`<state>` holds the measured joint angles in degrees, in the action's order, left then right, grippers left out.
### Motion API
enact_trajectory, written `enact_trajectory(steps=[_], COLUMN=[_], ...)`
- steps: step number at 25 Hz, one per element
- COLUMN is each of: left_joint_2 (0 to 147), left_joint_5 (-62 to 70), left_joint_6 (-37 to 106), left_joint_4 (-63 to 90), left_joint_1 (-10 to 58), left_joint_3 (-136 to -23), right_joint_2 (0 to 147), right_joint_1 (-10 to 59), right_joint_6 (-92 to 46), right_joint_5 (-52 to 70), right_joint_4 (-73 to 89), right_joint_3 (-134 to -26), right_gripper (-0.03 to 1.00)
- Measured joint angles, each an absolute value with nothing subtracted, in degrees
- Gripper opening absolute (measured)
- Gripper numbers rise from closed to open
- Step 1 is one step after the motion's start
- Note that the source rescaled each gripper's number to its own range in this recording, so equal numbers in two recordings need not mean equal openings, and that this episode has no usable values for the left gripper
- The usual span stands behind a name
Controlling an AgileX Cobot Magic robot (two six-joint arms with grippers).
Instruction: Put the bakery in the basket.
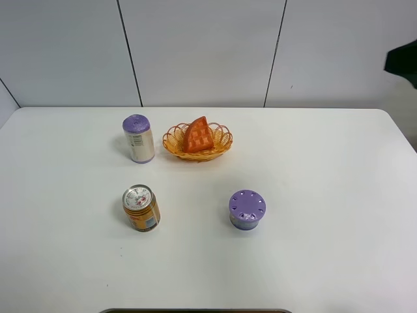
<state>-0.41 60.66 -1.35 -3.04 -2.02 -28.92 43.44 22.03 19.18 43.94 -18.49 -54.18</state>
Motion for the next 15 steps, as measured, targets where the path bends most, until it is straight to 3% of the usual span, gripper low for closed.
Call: enact_trajectory(steps=[5,15], left_joint_2=[-0.41,-0.41], left_joint_5=[60.66,60.66], left_joint_6=[-1.35,-1.35], left_joint_4=[-3.04,-3.04], left_joint_1=[-2.02,-2.02], left_joint_3=[-28.92,-28.92], right_joint_2=[34.97,20.37], right_joint_1=[22.02,13.7], right_joint_6=[18.79,10.56], right_joint_5=[50.0,59.28], right_joint_4=[-19.43,-15.24], right_joint_3=[-54.18,-54.18], right_gripper=[0.84,0.84])
